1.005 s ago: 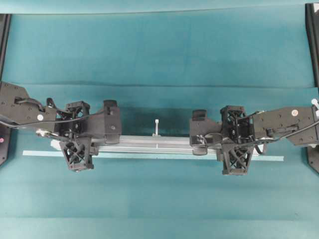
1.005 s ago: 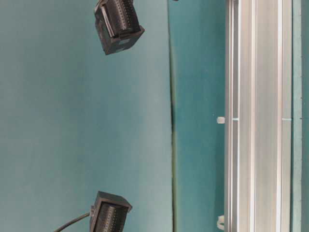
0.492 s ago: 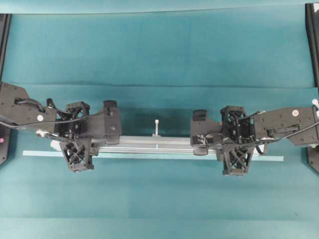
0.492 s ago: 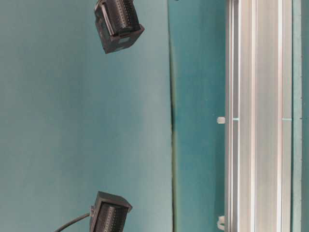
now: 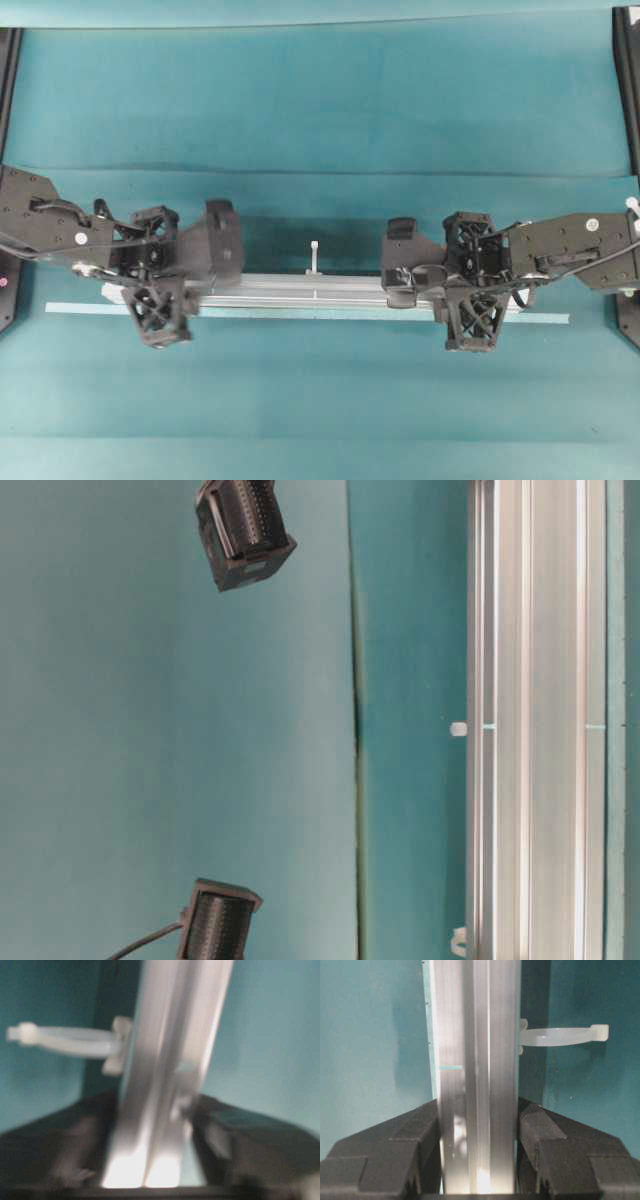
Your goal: Lift the large metal rail with both hands.
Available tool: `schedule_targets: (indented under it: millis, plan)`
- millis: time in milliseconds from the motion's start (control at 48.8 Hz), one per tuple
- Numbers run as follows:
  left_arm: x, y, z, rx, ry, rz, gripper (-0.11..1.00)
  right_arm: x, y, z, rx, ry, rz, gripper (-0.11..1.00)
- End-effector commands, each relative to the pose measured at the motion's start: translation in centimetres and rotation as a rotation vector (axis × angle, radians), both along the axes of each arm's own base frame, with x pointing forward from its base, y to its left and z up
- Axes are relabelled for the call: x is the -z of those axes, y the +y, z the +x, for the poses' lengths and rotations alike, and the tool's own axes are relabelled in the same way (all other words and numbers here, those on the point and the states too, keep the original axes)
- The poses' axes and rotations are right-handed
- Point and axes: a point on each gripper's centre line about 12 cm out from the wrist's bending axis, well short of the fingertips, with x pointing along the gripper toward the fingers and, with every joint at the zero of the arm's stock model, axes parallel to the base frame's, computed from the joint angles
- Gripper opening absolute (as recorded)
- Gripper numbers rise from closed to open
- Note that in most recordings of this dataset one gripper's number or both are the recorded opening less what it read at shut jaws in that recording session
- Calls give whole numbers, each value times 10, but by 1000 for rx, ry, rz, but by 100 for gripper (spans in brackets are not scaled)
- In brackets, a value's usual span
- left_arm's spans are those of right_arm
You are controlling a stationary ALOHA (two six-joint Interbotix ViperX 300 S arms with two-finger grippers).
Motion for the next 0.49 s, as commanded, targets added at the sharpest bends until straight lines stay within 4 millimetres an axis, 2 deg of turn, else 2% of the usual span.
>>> schedule_targets:
  millis: [0,62,164,308,472]
  plan:
    - [-6,-3,5,14,-31,0,84,2,-6,3,31,-8,4,62]
    - [-7,-3,5,16,-32,1,93,2,-6,3,33,-11,2,80]
    - [-7,-2,4,17,-28,2,89,0,-7,4,29,-15,-3,96]
    - [-16,-1,2,16,-41,3,89,-11,-6,5,29,-32,-2,96]
    - [-41,-1,-3,13,-84,1,89,-47,-6,7,25,-112,-4,96]
